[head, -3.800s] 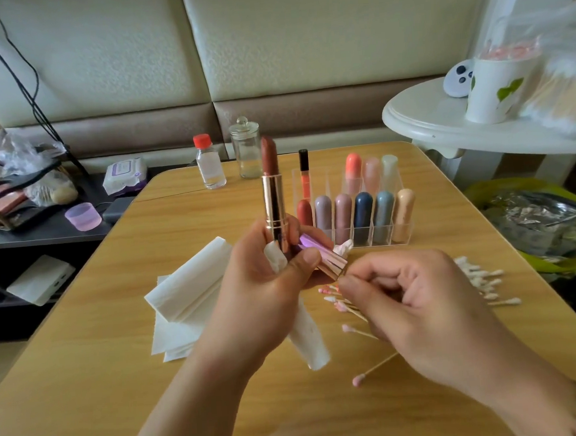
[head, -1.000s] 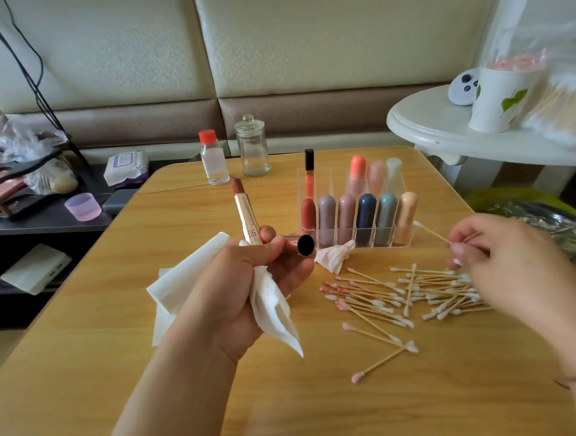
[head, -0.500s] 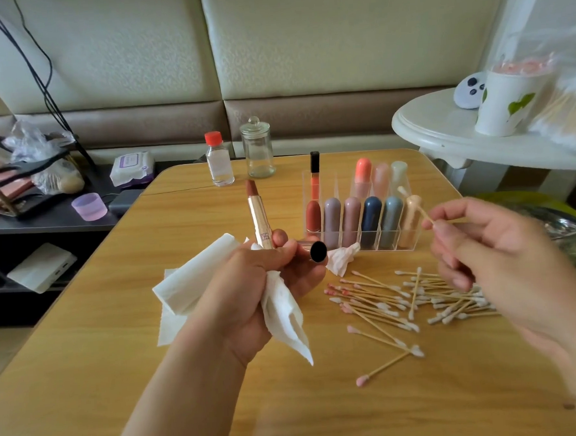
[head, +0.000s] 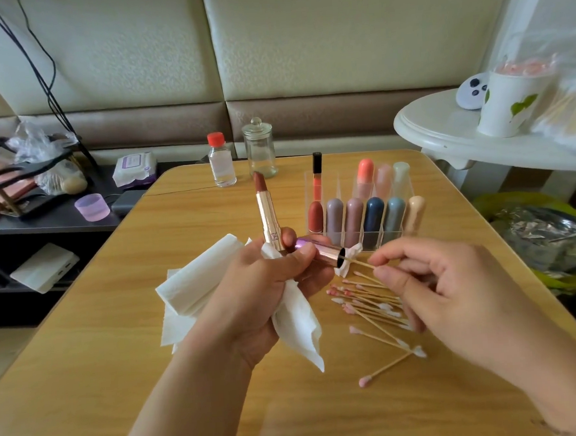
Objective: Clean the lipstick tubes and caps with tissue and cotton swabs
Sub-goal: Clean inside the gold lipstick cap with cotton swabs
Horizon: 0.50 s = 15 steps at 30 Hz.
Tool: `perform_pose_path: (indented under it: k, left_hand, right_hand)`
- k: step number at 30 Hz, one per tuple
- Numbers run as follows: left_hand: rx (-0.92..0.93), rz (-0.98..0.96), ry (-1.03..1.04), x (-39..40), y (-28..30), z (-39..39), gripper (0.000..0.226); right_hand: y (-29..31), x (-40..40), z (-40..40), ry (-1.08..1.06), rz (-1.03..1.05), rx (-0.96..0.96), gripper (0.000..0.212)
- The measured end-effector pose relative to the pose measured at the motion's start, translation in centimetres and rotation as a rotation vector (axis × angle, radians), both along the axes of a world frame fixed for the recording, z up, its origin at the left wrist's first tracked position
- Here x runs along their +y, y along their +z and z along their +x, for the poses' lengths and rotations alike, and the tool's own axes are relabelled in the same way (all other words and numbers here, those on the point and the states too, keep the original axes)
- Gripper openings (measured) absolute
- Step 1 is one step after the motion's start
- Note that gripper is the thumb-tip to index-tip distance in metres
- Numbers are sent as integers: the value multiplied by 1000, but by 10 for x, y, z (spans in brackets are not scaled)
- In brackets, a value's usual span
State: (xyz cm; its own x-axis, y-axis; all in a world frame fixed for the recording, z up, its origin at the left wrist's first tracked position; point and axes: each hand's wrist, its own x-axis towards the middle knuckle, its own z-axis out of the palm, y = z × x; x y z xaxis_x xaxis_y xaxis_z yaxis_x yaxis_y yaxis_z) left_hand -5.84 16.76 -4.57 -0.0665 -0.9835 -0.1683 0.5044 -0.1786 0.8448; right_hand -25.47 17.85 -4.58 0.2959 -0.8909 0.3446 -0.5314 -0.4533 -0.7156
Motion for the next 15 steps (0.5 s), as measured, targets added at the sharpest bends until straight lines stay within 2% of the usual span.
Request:
perform_pose_path:
  k: [2, 4, 6, 10, 12, 15]
  left_hand:
    - [-57, -42, 20, 1, 0, -1, 21]
    - [-119, -82, 28, 2, 0, -1, 23]
    - [-173, -113, 17, 2, 0, -2, 23]
    - [-208, -202, -40, 4, 0, -4, 27]
    - [-185, -257, -68, 5, -1, -4, 27]
    - [-214, -308, -66, 5, -3, -3, 21]
  right_hand:
    - [-2, 1, 3, -16, -26, 72, 12]
    - [-1, 3, 7, 23, -13, 73, 14]
    - [-1, 4, 10, 53, -34, 21, 15]
    - [-9, 1, 13, -65, -112, -33, 20]
    - [-10, 3, 16, -26, -88, -27, 25]
    - [-6, 4, 17, 9, -58, -120, 22]
